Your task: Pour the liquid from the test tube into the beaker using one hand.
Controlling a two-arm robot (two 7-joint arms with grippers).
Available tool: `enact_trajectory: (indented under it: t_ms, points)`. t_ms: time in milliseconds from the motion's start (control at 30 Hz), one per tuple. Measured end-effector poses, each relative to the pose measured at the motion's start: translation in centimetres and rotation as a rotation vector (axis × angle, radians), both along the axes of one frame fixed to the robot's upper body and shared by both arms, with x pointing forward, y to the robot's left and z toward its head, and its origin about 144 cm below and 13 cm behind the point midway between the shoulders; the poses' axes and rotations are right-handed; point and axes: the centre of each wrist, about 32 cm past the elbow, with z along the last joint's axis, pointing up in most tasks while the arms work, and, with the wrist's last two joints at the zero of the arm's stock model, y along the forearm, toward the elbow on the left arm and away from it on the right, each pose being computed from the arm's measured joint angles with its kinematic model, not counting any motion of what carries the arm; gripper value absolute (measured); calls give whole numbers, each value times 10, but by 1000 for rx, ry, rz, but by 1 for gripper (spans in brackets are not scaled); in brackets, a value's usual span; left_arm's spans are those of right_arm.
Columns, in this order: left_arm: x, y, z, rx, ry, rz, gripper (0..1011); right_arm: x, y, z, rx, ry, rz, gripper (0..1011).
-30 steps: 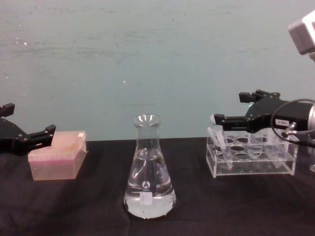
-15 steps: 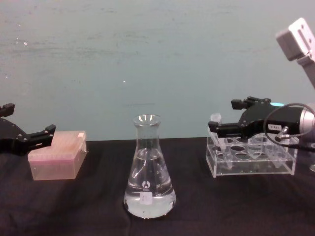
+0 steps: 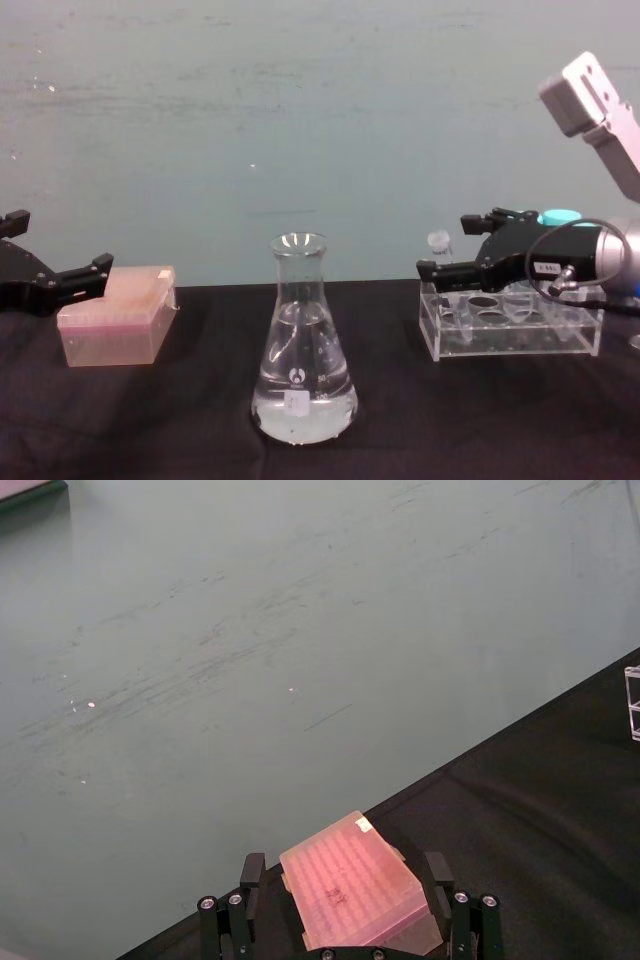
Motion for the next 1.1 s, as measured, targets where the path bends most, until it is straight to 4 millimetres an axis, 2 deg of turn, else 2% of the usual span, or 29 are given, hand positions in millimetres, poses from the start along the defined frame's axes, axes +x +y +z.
enact_trajectory:
  t_ms: [1100]
  points:
    - [0,0,0,0,0,0,1000,6,2,-5,-17,20,-8,1000]
